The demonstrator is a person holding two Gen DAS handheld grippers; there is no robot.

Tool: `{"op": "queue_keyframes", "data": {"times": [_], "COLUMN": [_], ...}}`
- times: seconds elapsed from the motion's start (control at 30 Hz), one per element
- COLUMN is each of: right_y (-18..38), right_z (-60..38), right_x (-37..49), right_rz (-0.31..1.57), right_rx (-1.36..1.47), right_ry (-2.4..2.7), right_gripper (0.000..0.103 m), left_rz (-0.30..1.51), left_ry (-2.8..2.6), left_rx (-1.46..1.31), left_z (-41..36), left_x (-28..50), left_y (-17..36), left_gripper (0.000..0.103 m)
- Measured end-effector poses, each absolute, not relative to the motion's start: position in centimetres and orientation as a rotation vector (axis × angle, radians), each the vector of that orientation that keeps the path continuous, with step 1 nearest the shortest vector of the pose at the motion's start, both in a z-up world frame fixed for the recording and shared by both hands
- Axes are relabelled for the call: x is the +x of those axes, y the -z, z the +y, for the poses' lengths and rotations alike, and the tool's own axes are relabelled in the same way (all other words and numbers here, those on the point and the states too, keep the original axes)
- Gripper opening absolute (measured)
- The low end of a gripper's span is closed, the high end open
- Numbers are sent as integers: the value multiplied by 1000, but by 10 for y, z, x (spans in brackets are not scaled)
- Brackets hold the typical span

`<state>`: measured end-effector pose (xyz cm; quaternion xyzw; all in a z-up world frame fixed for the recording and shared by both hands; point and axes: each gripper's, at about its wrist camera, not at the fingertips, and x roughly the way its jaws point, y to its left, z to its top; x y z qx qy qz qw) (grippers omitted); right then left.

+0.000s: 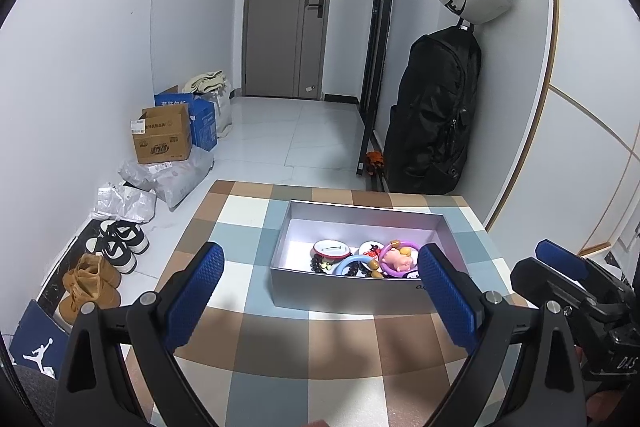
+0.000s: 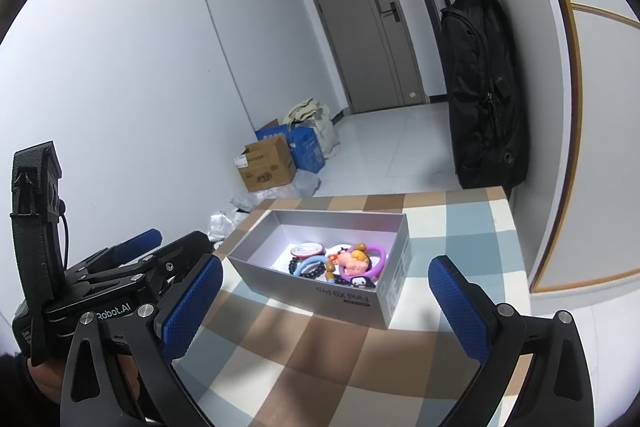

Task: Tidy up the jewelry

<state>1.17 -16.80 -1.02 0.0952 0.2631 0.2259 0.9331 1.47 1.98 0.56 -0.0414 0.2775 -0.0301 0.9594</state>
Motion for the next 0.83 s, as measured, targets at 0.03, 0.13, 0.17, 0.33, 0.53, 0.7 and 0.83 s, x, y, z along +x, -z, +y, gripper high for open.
{"op": "queue_keyframes", "data": {"times": [0.03,0.13,0.17,0.33,0.53,0.7,0.83], "right_y": [10,10,10,11,12,12,13], "right_z": [-168,-168,-168,-167,-166,-165,-164], "right_x": [12,12,12,11,9,10,10], "right_rz": [538,539,539,539,542,546,548], "right_rx": [195,195,194,193,191,192,190], "right_ry": [-462,-462,-461,-462,-463,-463,-464], "right_gripper": [103,103,103,103,103,103,103], "left_rz": [561,561,561,560,573,565,559], "left_ry": [61,60,59,55,61,57,48], "left_rx": [-82,-81,-83,-94,-101,-98,-101], "left_z": [19,19,19,21,23,24,25], "left_x": [14,14,14,13,15,16,16], "left_y": [-6,-6,-5,-6,-6,-6,-6], "left_gripper": [95,95,95,95,95,95,95]}}
